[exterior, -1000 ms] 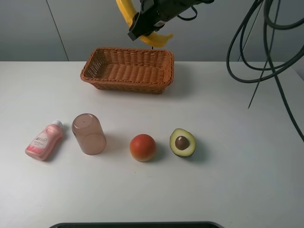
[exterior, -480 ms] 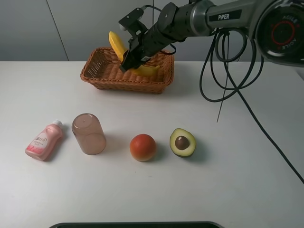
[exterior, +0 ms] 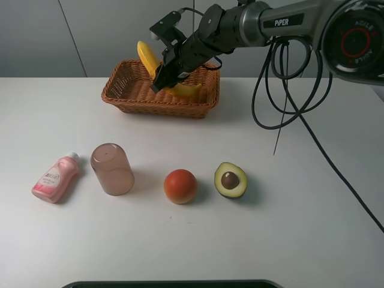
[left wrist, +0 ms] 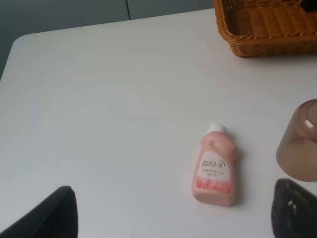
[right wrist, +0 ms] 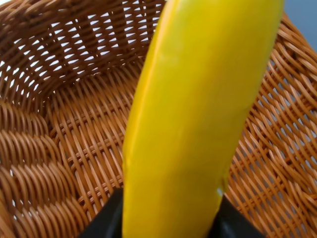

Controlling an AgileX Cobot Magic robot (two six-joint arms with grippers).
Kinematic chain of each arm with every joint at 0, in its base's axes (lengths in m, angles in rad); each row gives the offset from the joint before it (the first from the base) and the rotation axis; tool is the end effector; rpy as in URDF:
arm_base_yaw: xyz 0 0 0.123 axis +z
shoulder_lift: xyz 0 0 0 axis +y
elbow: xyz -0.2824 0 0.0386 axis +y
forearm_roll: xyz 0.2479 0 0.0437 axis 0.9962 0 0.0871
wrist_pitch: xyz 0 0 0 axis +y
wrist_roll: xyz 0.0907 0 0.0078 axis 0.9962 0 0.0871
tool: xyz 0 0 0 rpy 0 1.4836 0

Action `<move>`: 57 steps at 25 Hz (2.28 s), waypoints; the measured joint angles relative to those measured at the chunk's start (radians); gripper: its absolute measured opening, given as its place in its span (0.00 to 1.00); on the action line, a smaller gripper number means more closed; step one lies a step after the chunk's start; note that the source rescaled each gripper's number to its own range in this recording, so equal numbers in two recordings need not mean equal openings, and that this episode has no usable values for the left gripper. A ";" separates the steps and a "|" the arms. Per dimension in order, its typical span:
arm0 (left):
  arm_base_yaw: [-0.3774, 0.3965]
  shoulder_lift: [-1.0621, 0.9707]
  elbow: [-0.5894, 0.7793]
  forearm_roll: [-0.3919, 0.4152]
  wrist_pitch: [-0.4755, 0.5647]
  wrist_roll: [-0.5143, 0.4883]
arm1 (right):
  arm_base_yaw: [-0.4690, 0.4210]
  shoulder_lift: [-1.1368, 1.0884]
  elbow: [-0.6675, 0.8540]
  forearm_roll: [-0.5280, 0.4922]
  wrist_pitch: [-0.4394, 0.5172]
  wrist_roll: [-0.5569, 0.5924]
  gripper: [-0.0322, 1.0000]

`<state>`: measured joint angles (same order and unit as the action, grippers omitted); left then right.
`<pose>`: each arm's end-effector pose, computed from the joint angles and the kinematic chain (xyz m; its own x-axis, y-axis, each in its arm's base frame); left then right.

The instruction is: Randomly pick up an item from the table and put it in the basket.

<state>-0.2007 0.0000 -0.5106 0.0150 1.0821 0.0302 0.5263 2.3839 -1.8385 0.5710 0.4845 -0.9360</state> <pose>-0.0066 0.0026 0.2784 -0.4489 0.1293 -0.8842 0.2047 0.9780 0.0391 0.4404 0.2824 0.1301 -0.3517 -0.6598 -0.6641 -0.8416 0.5335 -0.0843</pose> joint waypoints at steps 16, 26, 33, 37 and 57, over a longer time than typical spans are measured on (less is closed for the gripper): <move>0.000 0.000 0.000 0.000 0.000 0.004 | 0.000 -0.132 0.000 -0.009 0.045 -0.017 1.00; 0.000 0.000 0.000 0.000 0.000 0.004 | -0.115 -0.508 0.000 -0.438 0.422 0.415 1.00; 0.000 0.000 0.000 0.000 0.000 0.004 | -0.299 -0.741 0.140 -0.483 0.618 0.507 1.00; 0.000 0.000 0.000 0.000 0.000 0.004 | -0.395 -0.907 0.338 -0.479 0.608 0.511 1.00; 0.000 0.000 0.000 0.000 0.000 0.004 | -0.634 -1.910 1.089 -0.455 0.541 0.654 1.00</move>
<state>-0.2007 0.0000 -0.5106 0.0150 1.0821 0.0340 -0.1079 0.4738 -0.7497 0.1156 1.0259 -0.2822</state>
